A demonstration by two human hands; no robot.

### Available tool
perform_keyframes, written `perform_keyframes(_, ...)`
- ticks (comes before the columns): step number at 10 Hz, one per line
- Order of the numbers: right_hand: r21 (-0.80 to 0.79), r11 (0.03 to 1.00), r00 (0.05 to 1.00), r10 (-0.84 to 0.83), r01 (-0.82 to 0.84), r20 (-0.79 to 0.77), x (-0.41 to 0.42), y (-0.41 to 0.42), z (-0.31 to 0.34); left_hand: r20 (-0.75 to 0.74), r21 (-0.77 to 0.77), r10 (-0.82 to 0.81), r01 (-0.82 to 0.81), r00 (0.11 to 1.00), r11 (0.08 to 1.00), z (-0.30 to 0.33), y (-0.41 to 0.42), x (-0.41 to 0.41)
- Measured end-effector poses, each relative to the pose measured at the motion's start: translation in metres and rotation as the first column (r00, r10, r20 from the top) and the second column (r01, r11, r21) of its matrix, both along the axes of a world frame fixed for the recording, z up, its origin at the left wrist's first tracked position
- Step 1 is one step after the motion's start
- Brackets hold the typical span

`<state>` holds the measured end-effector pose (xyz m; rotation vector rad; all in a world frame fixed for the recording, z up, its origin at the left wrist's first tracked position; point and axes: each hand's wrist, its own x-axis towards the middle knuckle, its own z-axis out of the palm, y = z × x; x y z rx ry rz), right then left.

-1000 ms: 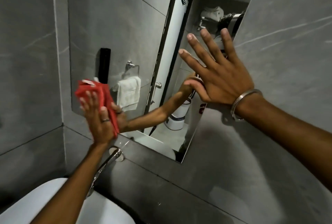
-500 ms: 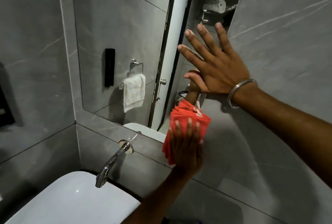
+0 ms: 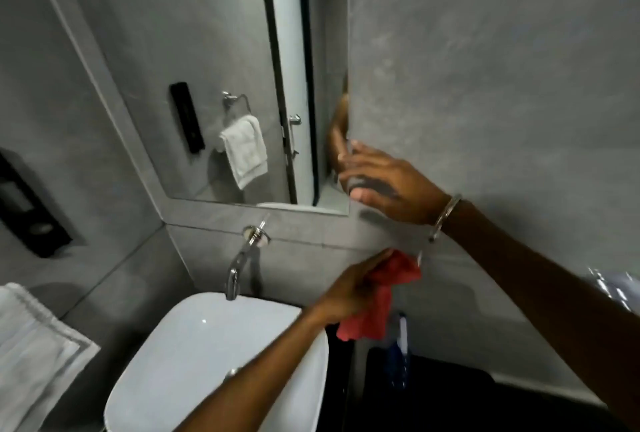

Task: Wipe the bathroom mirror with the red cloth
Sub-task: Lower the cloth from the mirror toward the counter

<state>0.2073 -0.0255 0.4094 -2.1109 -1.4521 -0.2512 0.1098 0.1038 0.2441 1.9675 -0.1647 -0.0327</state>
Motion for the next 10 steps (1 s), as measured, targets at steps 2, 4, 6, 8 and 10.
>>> perform_keyframes(2, -0.091, 0.995, 0.444, -0.095, 0.031, -0.891, -0.033, -0.097, -0.170, -0.430, -0.362, -0.221, 0.057, 0.875, 0.930, -0.017, -0.015, -0.011)
perform_keyframes(4, -0.278, 0.849, -0.066, -0.278, 0.450, -0.958, -0.078, -0.183, -0.320, -0.760, -0.525, -0.213, -0.388, 0.614, 0.758, -0.120, -0.075, -0.007)
perform_keyframes(6, -0.496, 0.600, -0.372, -0.328, 0.628, -0.868, -0.105, -0.225, -0.412, -0.926, -0.308, -0.147, -0.469, 0.349, 0.828, -0.223, -0.108, -0.023)
perform_keyframes(8, -0.632, 0.387, -0.560, -0.294, 0.671, -0.775, -0.114, -0.229, -0.477, -0.934, 0.010, 0.204, -0.548, 0.295, 0.836, -0.284, -0.137, -0.026)
perform_keyframes(10, -0.689, 0.262, -0.258, -0.791, 0.675, -0.554, -0.118, -0.219, -0.462, -0.712, 0.203, 0.358, -0.311, 0.604, 0.928, -0.273, -0.148, -0.047)
